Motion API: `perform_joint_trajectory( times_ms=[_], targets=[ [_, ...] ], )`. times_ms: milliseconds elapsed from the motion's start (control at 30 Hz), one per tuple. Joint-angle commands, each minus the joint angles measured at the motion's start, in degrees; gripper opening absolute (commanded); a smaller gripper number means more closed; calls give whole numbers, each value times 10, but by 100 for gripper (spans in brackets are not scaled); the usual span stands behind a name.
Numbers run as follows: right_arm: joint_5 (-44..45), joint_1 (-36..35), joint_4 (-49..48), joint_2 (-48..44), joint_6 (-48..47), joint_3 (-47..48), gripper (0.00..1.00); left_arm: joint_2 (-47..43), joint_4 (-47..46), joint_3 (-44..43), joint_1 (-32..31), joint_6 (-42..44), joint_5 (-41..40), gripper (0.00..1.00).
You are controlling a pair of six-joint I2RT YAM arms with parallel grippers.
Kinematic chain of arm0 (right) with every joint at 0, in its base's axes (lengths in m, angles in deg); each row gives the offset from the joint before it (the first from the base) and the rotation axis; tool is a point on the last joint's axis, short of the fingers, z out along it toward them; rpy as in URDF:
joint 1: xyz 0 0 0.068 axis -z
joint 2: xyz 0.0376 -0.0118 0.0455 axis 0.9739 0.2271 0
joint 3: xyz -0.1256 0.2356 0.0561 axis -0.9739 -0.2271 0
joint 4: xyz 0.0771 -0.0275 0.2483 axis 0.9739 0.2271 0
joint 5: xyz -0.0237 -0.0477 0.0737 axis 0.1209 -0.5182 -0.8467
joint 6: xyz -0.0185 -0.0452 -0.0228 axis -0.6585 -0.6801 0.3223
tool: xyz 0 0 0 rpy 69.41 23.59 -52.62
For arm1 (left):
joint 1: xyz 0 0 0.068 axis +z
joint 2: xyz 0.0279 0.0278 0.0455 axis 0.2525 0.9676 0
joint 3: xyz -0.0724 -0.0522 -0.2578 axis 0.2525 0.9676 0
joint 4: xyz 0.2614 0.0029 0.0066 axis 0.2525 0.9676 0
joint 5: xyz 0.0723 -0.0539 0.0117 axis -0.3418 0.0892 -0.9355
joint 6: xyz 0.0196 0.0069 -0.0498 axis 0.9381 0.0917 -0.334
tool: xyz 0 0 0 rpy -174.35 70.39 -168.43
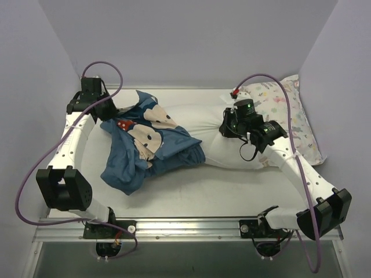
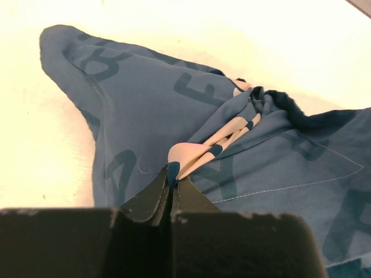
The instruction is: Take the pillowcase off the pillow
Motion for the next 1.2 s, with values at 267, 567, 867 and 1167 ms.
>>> perform_joint_trajectory(
  times_ms=[267, 567, 867, 1167],
  targets=[
    [0, -25, 32, 73, 49, 22, 0, 19, -28, -57, -124, 119, -48, 76],
    [-66, -4, -26, 159, 119, 91, 0, -129, 24, 39, -333, 67, -195, 96],
    [-77, 10, -21, 196, 126, 141, 0, -170, 71, 108, -504, -9, -272, 98],
    [-59, 14, -6, 195, 116, 153, 0, -72, 128, 104, -572, -12, -359, 91]
  ],
)
